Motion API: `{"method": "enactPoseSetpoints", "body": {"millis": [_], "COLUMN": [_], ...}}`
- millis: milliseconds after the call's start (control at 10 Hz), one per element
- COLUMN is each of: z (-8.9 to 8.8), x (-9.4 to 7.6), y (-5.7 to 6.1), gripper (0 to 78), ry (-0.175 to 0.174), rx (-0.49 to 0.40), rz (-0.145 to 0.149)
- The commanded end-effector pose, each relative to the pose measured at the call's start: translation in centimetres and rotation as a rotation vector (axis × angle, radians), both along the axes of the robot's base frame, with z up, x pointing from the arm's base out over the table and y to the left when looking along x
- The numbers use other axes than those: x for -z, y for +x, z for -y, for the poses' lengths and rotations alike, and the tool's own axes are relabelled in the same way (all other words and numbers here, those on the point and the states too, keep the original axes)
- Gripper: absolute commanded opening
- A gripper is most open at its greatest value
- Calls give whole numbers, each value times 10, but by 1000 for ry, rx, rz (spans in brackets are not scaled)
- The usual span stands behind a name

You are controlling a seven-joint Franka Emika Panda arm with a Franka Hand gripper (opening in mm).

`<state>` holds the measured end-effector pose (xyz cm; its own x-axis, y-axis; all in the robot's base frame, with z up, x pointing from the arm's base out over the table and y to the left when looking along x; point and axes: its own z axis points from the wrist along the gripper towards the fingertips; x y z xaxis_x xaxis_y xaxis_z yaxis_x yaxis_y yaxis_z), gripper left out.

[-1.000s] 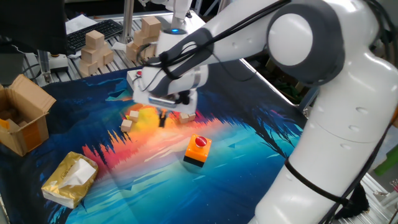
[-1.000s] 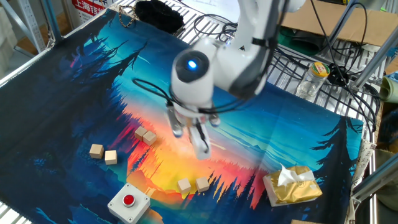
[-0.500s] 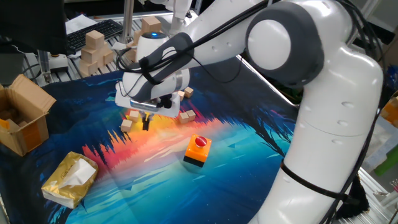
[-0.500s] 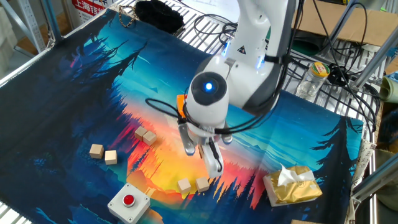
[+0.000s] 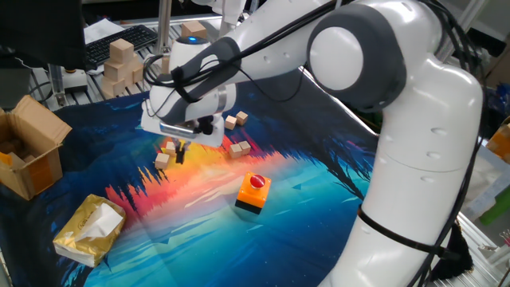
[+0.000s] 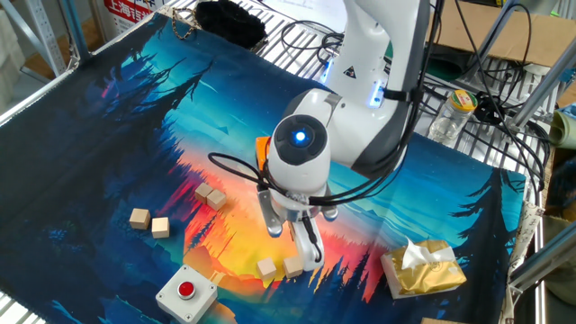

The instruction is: Stack the blocks into a pyramid shape

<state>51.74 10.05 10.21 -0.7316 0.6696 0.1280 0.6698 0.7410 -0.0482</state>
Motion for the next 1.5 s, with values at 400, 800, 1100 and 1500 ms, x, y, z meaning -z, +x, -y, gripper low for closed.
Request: {"method": "enactPoseSetpoints", "body": {"millis": [400, 800, 1100, 1500], "z": [-1, -1, -1, -1], "x": [4, 4, 4, 4], "y": [5, 5, 5, 5], "gripper": [11, 11, 11, 11], "ry": [20, 24, 48, 67], "rx": [-8, -2, -65, -58], "rz": [4, -13, -8, 7]}}
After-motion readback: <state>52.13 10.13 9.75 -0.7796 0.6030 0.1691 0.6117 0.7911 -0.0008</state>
